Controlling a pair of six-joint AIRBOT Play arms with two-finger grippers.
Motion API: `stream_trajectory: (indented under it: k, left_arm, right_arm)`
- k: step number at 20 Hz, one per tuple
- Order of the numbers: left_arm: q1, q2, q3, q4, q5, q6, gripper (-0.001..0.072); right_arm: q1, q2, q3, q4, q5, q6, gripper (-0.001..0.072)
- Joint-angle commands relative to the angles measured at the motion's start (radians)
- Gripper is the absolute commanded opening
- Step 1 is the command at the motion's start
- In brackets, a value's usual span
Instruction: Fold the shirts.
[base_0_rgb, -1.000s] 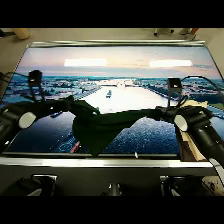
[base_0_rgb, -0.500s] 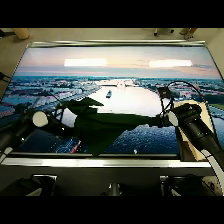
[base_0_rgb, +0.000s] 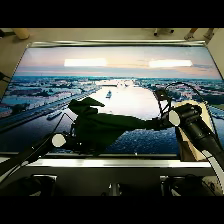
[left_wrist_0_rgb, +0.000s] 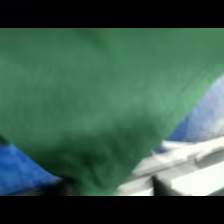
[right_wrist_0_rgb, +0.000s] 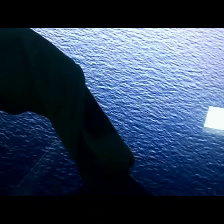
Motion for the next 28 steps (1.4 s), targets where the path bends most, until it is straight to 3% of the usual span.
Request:
stream_trajectory:
  k: [1,5,8,11,14,18,20,24,26,28]
  left_arm:
    - [0.014,-0.038,0.019,-0.035,0.112,0.011,0.0053]
    - [0.138,0.096,0.251,0.01,-0.001,0.286,0.0022]
    - [0.291,0.314,0.587,0.208,0.021,0.287,0.0022]
    - [0.553,0.393,0.998,0.231,0.154,0.268,0.0022]
    - [0.726,0.375,1.29,0.231,0.196,0.217,0.0023]
    - [0.747,0.347,1.355,0.232,0.442,0.221,0.0022]
    - [0.747,0.305,1.357,0.232,0.496,0.22,0.0022]
    - [0.743,0.173,1.36,0.232,0.465,0.221,0.0022]
    - [0.743,0.085,1.36,0.232,0.405,0.284,0.0021]
    - [0.727,-0.025,1.36,0.232,0.29,0.346,0.0022]
  right_arm:
    - [0.0,0.048,0.016,0.028,0.004,-0.003,0.0021]
    - [0.001,0.142,0.188,0.026,0.008,-0.023,0.002]
    - [0.001,0.202,0.475,0.008,-0.028,-0.054,0.002]
    - [0.001,0.225,0.792,0.066,-0.212,0.043,0.002]
    - [0.001,0.225,0.94,0.225,-0.337,0.051,0.002]
    - [0.001,0.199,0.945,0.378,-0.303,0.101,0.002]
    - [0.001,0.166,0.945,0.446,-0.291,0.103,0.002]
    - [0.002,0.075,0.945,0.524,-0.284,0.103,0.002]
    - [0.002,0.003,0.945,0.515,-0.264,0.117,0.002]
    - [0.002,-0.092,0.945,0.516,-0.226,0.252,0.0021]
